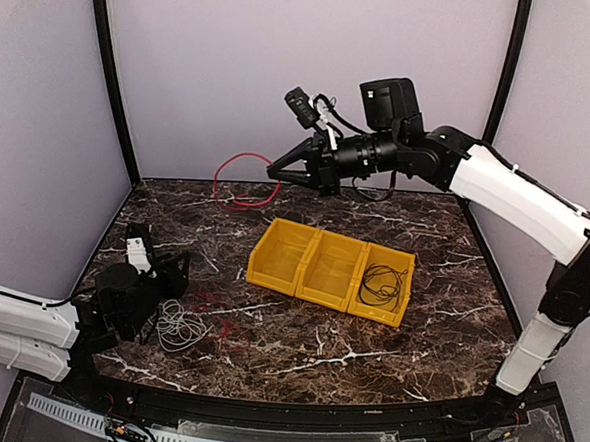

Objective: Untangle the cables

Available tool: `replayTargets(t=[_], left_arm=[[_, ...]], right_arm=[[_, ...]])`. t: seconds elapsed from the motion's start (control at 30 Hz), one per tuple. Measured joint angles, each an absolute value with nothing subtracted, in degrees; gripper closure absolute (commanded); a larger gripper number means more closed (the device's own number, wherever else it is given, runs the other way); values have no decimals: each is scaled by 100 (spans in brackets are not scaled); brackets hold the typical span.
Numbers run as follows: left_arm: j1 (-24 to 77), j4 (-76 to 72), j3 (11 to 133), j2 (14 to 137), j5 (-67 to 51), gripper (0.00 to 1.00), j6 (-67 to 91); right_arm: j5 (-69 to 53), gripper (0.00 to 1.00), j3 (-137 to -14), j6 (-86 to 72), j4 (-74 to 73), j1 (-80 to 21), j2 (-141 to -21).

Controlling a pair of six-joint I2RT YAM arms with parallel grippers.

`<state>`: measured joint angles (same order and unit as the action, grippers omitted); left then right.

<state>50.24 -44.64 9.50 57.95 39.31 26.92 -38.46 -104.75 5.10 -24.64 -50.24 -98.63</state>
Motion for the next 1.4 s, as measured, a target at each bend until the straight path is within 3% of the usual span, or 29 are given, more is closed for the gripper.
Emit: replayTargets(t=[0.13,0.53,0.97,1.03,1.13,1.23,1.4], left_arm=[[5024,-4066,1039,5603,3811,30,2783],[5024,-3103,1321,5599,3789,30,2989],[5009,-2545,1798,5957,3588,30,3068],[5009,-2491,1798,5964,3570,25,3116],[5009,-2563,1798,5999,3481,10,3105],[4915,-2733,1957,6257,3162,7,3033],[4515,-2589,3201,7251,2106,10,2971]], right_arm=[[-3667,100,-9684,707,-2429,-4296,-9671],[-2982,100,-7846,1411,-2770,-3098,-8949],[-2674,100,-7491,1841,-2967,-2969,-8956],[-2665,100,-7518,1868,-2963,-2987,-9218],[-2532,99,-7507,1949,-2941,-3059,-9561],[-2163,78,-7319,2097,-2738,-3218,-9784],[-1752,58,-7113,2237,-2757,-3385,-9872]])
